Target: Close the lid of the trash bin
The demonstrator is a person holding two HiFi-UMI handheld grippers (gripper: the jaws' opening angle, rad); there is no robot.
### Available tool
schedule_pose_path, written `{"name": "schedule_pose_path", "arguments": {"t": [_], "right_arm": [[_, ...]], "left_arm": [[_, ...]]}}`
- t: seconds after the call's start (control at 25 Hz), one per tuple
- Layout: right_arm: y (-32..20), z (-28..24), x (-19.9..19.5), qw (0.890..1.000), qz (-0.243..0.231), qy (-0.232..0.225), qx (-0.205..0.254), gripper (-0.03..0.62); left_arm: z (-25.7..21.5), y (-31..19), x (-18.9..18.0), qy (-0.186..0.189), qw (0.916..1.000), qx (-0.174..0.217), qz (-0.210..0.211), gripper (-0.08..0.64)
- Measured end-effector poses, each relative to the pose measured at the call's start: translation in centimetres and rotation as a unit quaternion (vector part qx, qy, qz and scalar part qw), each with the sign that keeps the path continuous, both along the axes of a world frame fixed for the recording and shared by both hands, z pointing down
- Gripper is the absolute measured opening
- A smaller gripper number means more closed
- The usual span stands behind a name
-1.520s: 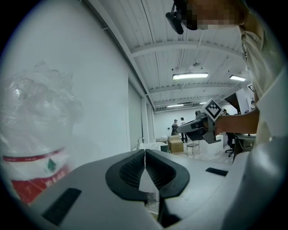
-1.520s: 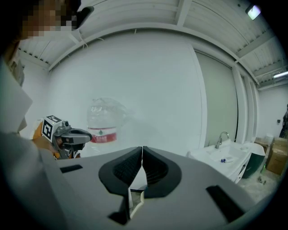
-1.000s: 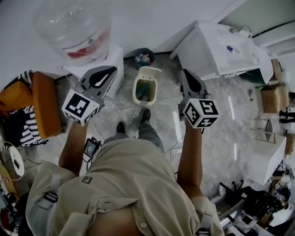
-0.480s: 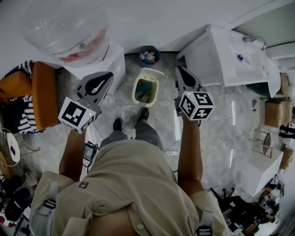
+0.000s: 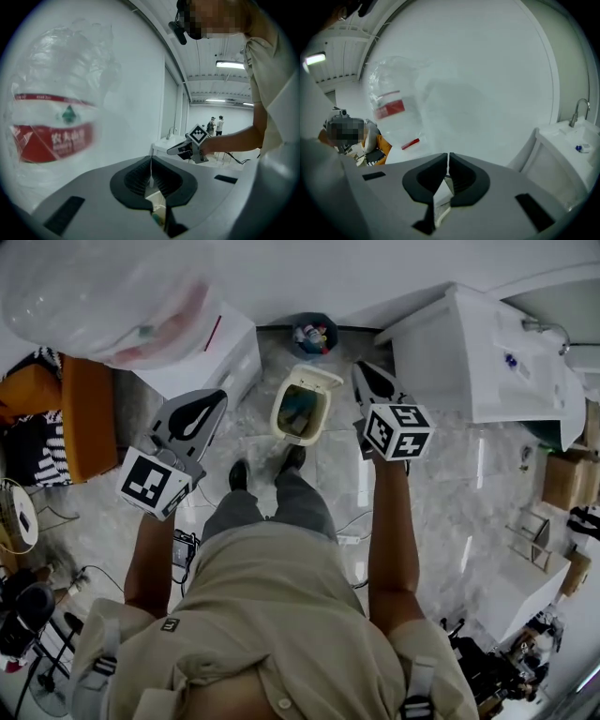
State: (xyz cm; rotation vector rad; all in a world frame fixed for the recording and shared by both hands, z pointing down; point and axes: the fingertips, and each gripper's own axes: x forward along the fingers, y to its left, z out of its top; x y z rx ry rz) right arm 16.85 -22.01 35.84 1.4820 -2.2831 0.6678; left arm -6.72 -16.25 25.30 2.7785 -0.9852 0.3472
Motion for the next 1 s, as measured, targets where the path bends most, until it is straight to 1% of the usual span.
{"name": "schedule_pose_path", "arguments": {"t": [0.16,0.32,0.48,0.56,0.68,0.8,0.84,0.88,0.92,1.0], "right_arm": [[-1.4,4.5,0.3,0.999,-0.010,-0.001,-0.035,0.028],[-2.6,8.9,0.8,0.998,-0.017,-0.003,-0.067,0.028],[-3.4,13.1,1.2,0.995,-0.022,-0.003,-0.095,0.028],[-3.8,15.2,1.5,0.994,-0.024,-0.002,-0.108,0.028],[-4.2,18.2,1.8,0.992,-0.028,0.000,-0.127,0.028],[-4.4,21.4,2.1,0.988,-0.036,0.006,-0.148,0.032],[-4.3,22.5,2.1,0.987,-0.039,0.009,-0.157,0.046],[-4.3,23.7,2.2,0.985,-0.043,0.012,-0.166,0.088],[-4.2,24.7,2.2,0.983,-0.047,0.016,-0.175,0.107],[-4.3,26.6,2.2,0.981,-0.054,0.021,-0.187,0.108]], "left_arm": [[2.9,0.2,0.1,-0.026,0.9986,-0.045,-0.006,0.020],[5.0,0.2,0.4,-0.034,0.9972,-0.066,-0.009,0.021],[6.5,-0.2,0.7,-0.032,0.9970,-0.069,-0.014,0.020],[7.5,-0.1,0.7,-0.037,0.9961,-0.078,-0.017,0.020],[7.9,-0.9,1.0,-0.022,0.9975,-0.063,-0.025,0.021],[9.1,-1.0,1.4,-0.021,0.9972,-0.067,-0.025,0.021],[9.6,-0.9,1.5,-0.022,0.9969,-0.071,-0.024,0.021],[10.2,-0.7,1.5,-0.025,0.9965,-0.077,-0.024,0.021],[10.9,-0.5,1.6,-0.028,0.9958,-0.084,-0.023,0.020],[12.1,-0.1,1.6,-0.035,0.9941,-0.100,-0.021,0.021]]}}
